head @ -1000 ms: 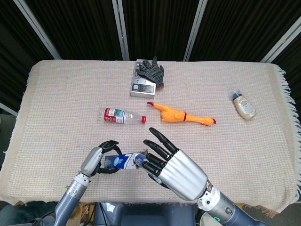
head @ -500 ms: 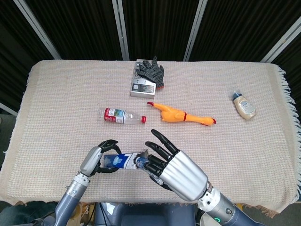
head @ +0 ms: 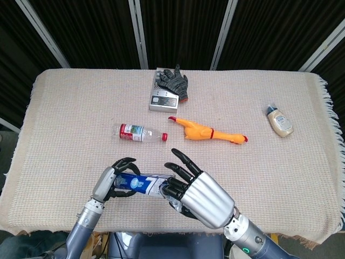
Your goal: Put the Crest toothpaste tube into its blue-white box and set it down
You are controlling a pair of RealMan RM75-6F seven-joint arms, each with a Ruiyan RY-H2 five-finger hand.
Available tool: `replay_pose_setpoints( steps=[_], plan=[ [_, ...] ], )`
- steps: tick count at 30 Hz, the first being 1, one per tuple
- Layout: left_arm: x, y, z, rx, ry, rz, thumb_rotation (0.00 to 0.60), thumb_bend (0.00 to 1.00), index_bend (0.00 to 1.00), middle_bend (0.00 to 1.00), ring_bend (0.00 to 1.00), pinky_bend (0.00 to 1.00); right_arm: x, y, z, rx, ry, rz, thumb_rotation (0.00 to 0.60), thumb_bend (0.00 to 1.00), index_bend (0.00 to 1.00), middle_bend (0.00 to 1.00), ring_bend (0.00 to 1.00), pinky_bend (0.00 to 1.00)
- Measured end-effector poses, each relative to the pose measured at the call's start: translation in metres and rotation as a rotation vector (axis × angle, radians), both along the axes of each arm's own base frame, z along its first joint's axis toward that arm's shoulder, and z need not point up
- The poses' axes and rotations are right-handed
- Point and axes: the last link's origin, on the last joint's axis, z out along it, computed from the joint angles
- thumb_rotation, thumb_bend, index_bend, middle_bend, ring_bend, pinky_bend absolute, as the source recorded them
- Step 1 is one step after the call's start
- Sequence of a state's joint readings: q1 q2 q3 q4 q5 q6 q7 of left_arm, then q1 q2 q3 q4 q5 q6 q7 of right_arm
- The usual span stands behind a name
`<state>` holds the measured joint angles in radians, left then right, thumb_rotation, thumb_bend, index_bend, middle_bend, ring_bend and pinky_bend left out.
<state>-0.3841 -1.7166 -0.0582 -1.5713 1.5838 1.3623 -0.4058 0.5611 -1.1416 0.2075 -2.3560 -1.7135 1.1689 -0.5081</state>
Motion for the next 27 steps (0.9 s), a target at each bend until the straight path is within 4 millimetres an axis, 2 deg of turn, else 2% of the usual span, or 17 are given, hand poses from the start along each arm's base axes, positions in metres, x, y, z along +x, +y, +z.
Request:
replay_pose_setpoints(
  steps=[20,27],
  plan=[
    [-0.0058,0.0001,0.0009,-0.042,-0.142,0.061,0.600,0.31,0.47,0.45,0.22,0.20,-0.0029,0.0005,0.0042,0.005,-0.029,-0.011,0.600,0.35,0.54,0.57,0.24,0.00],
    [0.0015,-0.0032,0.0055,-0.039,-0.206,0.033,0.600,0.31,0.47,0.45,0.22,0.20,-0.0045,-0.0010,0.0058,0.038,-0.061,-0.029,0.600,0.35,0.54,0.57,0.24,0.00]
  ],
)
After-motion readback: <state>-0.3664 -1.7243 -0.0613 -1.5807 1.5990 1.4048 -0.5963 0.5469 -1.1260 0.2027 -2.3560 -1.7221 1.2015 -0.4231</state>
